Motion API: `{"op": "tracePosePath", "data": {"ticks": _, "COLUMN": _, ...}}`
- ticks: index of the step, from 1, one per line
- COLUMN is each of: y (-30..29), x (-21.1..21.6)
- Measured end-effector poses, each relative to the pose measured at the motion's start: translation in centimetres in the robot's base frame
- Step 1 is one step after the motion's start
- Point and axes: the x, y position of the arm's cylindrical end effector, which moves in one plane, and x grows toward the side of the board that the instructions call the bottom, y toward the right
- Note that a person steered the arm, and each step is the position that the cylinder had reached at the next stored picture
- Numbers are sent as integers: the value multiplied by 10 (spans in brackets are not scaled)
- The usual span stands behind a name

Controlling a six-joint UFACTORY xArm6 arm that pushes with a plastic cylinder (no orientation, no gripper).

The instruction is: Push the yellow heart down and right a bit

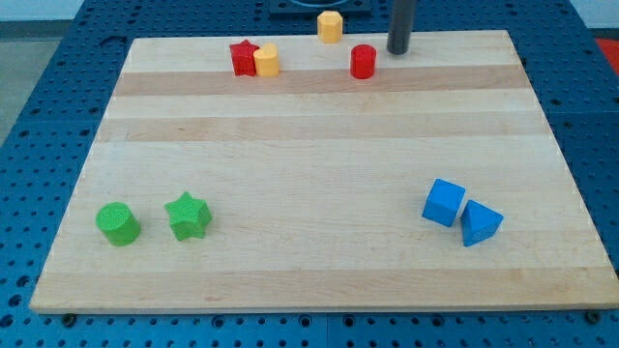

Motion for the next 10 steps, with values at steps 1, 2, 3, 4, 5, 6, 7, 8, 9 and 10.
{"op": "tracePosePath", "data": {"ticks": 1, "y": 0, "x": 2}}
{"op": "tracePosePath", "data": {"ticks": 2, "y": -2, "x": 2}}
{"op": "tracePosePath", "data": {"ticks": 3, "y": -2, "x": 2}}
{"op": "tracePosePath", "data": {"ticks": 4, "y": 9, "x": -36}}
{"op": "tracePosePath", "data": {"ticks": 5, "y": 4, "x": -37}}
{"op": "tracePosePath", "data": {"ticks": 6, "y": -16, "x": -35}}
{"op": "tracePosePath", "data": {"ticks": 7, "y": -48, "x": -35}}
{"op": "tracePosePath", "data": {"ticks": 8, "y": -52, "x": -18}}
{"op": "tracePosePath", "data": {"ticks": 9, "y": -84, "x": 11}}
{"op": "tracePosePath", "data": {"ticks": 10, "y": -149, "x": 6}}
